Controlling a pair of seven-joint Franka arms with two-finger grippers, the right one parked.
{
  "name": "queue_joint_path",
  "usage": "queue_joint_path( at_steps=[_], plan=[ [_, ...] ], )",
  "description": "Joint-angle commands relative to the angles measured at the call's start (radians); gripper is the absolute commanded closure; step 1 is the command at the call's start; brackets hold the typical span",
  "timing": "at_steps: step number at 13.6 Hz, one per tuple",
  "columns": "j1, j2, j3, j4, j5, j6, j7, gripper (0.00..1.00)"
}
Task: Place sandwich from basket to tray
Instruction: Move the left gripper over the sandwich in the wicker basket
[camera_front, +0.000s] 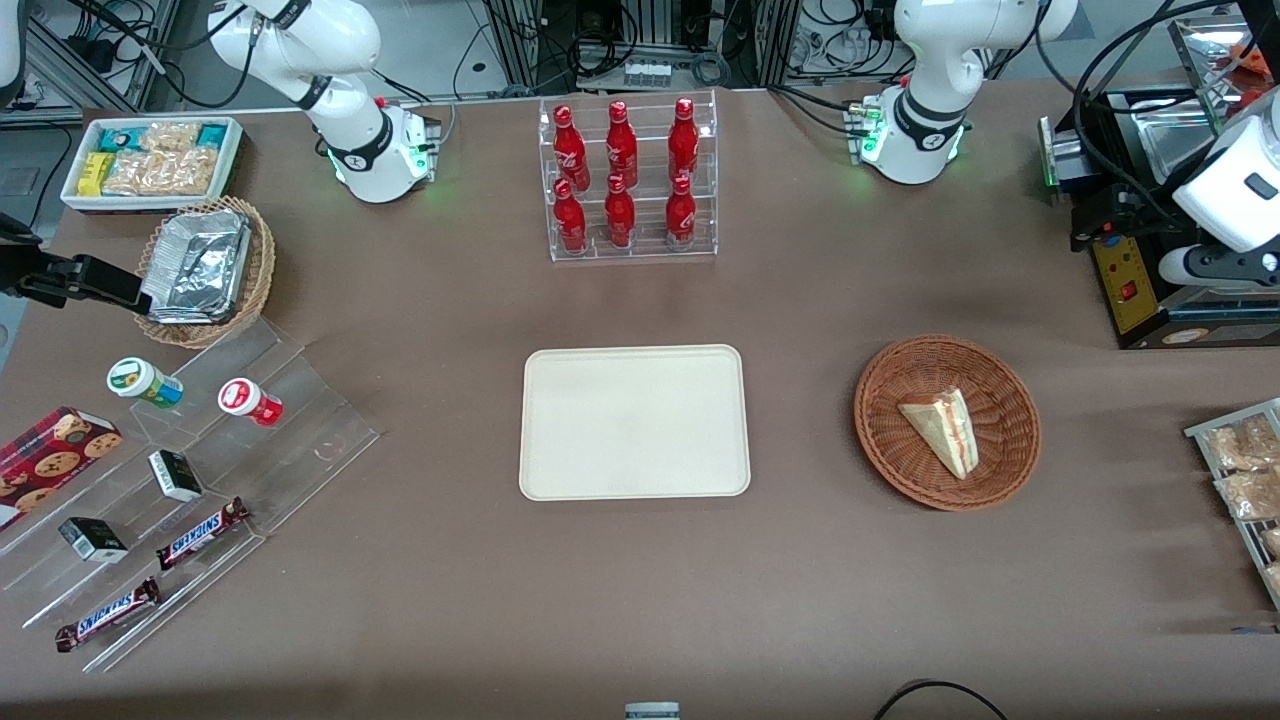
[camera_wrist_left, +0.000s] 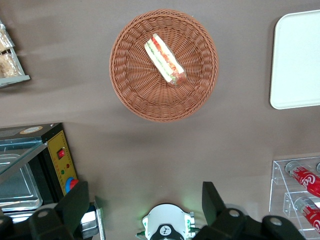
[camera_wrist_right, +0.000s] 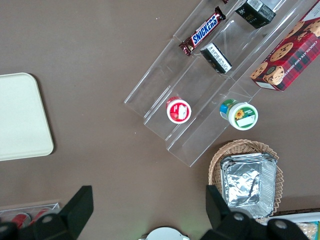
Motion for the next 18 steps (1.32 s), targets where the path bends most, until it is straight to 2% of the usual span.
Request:
queue_joint_path(
  at_steps=[1, 4, 7, 12, 14, 18],
  plan=[
    [-0.008, -0.013, -0.005, -0.003, 0.032, -0.015, -0.004, 0.0],
    [-0.019, 0.006, -0.005, -0.023, 0.035, -0.009, -0.068, 0.0],
    [-0.019, 0.007, -0.003, -0.113, 0.033, 0.079, -0.141, 0.0],
    [-0.019, -0.005, 0.011, -0.392, 0.004, 0.434, -0.448, 0.0],
    [-0.048, 0.009, 0.011, -0.483, 0.003, 0.568, -0.639, 0.0],
    [-0.066, 0.004, 0.011, -0.736, 0.007, 0.921, -0.778, 0.0]
  ],
)
